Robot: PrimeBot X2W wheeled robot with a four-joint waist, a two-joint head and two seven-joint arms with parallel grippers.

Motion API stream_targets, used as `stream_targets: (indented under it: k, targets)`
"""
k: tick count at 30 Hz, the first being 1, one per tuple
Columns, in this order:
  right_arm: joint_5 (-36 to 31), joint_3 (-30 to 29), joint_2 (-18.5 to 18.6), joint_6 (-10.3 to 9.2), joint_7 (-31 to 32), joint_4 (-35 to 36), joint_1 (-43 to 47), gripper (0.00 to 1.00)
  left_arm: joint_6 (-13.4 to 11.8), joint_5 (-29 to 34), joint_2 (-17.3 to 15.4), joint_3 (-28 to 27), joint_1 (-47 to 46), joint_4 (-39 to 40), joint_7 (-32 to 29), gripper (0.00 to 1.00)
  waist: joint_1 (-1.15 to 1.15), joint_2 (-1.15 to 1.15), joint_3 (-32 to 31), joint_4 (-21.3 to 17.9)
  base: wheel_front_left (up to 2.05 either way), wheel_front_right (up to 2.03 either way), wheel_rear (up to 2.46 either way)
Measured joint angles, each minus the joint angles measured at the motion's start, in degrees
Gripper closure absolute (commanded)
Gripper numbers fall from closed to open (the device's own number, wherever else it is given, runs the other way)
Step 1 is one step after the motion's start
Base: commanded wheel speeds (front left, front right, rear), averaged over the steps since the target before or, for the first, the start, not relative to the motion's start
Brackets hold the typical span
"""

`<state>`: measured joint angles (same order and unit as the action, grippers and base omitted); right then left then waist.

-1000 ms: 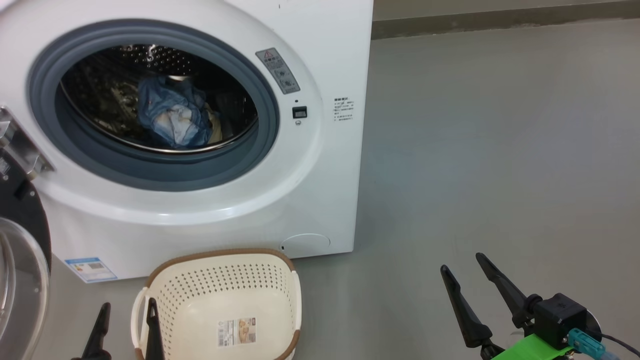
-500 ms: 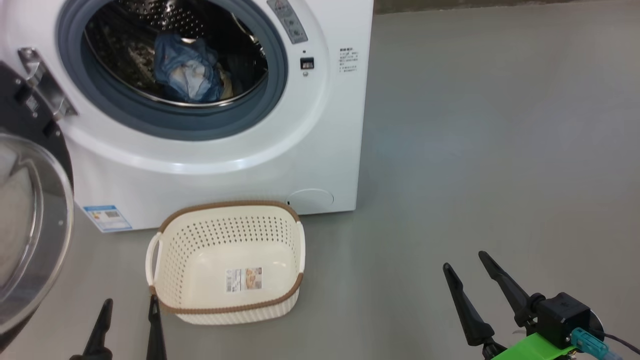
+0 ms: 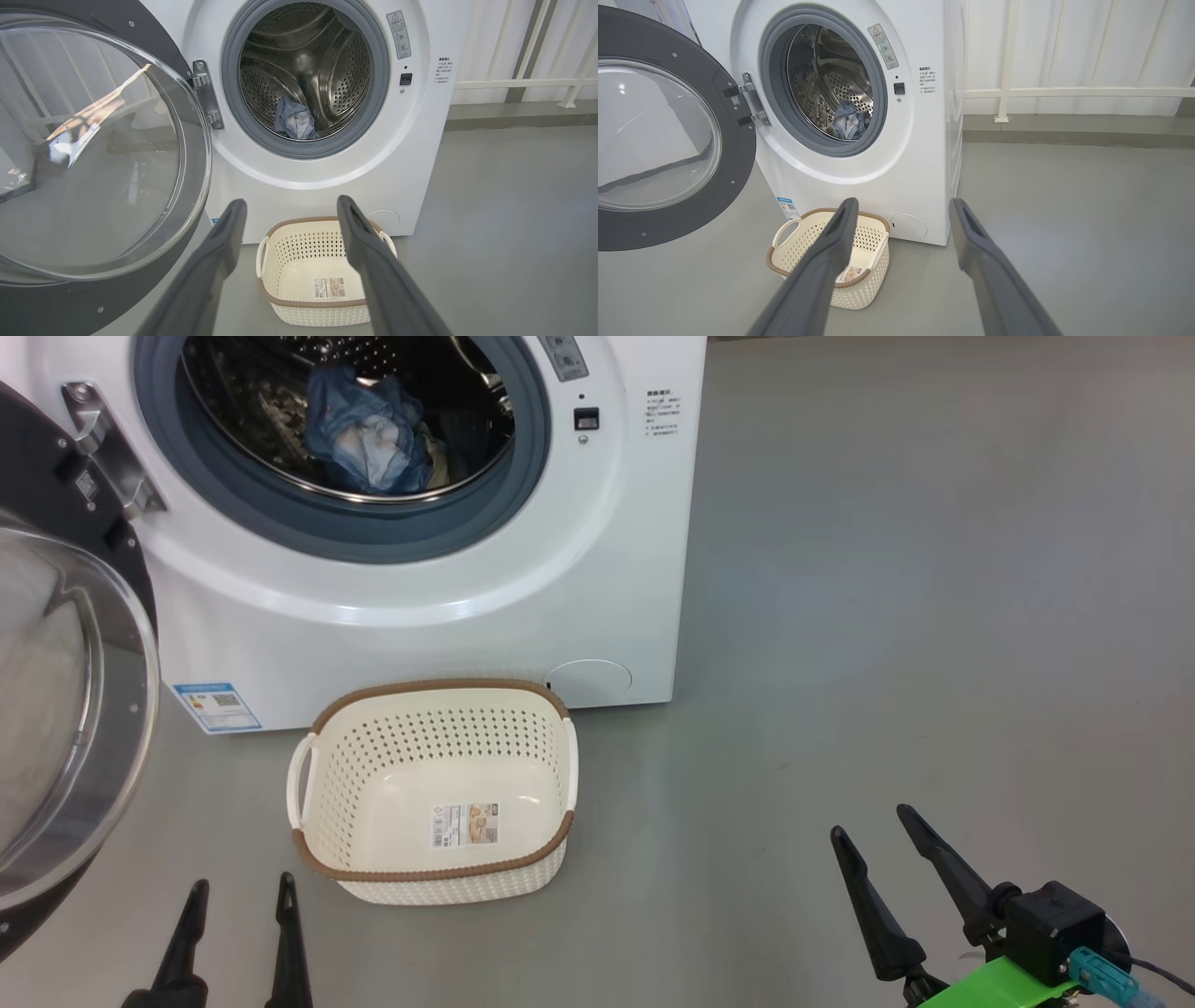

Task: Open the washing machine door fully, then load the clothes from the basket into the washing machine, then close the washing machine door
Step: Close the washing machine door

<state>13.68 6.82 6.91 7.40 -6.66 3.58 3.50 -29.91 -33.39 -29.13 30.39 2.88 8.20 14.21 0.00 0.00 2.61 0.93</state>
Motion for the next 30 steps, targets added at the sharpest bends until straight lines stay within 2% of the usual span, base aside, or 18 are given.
stream_targets:
  k: [14, 24, 30]
  targets:
    - [-0.48, -1.03, 0.03, 0.00, 0.00, 0.10, 0.01, 0.00, 0.51, 0.07, 0.49, -0.20, -0.20, -0.35, 0.01, 0.00, 0.00, 0.00, -0.48, 3.47, 0.00, 0.00, 0.00]
    - [-0.49, -1.15, 0.40, 0.00, 0.10, 0.41, 0.04, 0.00, 0.51, 0.14, 1.22, -0.36, -0.20, -0.49, 0.07, 0.00, 0.00, 0.00, -0.77, 8.46, 0.00, 0.00, 0.00]
    - [-0.49, -0.64, 0.57, 0.00, 0.62, 0.56, 0.04, 0.00, 0.92, 0.15, 1.87, -0.65, -0.18, -0.44, 0.08, 0.00, 0.00, 0.00, -0.93, 13.50, 0.00, 0.00, 0.00]
